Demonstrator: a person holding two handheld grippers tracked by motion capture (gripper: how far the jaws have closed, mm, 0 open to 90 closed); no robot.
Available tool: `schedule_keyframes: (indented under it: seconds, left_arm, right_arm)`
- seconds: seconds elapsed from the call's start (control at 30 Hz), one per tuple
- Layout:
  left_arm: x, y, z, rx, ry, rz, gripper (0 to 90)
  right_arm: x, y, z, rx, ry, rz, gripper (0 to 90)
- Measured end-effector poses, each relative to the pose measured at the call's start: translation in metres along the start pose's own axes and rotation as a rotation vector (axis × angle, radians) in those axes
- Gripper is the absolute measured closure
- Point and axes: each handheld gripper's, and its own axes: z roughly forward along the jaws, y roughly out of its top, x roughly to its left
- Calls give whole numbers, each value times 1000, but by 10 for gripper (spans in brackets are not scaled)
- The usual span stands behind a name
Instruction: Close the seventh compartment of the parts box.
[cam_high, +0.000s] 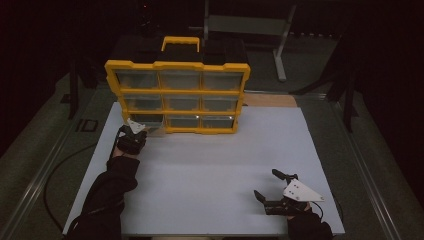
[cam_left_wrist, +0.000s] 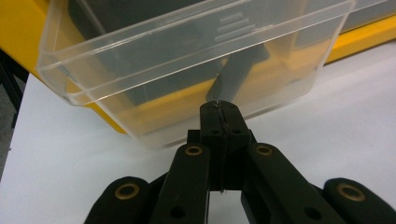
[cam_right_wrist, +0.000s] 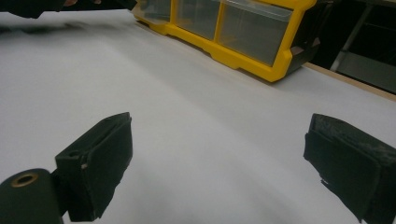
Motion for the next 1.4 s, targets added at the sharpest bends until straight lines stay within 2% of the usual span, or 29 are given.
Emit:
schedule_keyframes:
  seconds: [0.4, 0.63, 1.4]
  left_arm:
    - [4, 11, 10, -14, 0, 5, 900]
    - [6, 12, 14, -31, -14, 21, 900]
    - [8, 22, 25, -45, -12, 21, 900]
  right_arm:
    - [0, 0, 0, -1, 0, 3, 80]
    - [-1, 0, 0, -2, -3, 2, 80]
    - [-1, -1, 0, 0, -3, 6, 80]
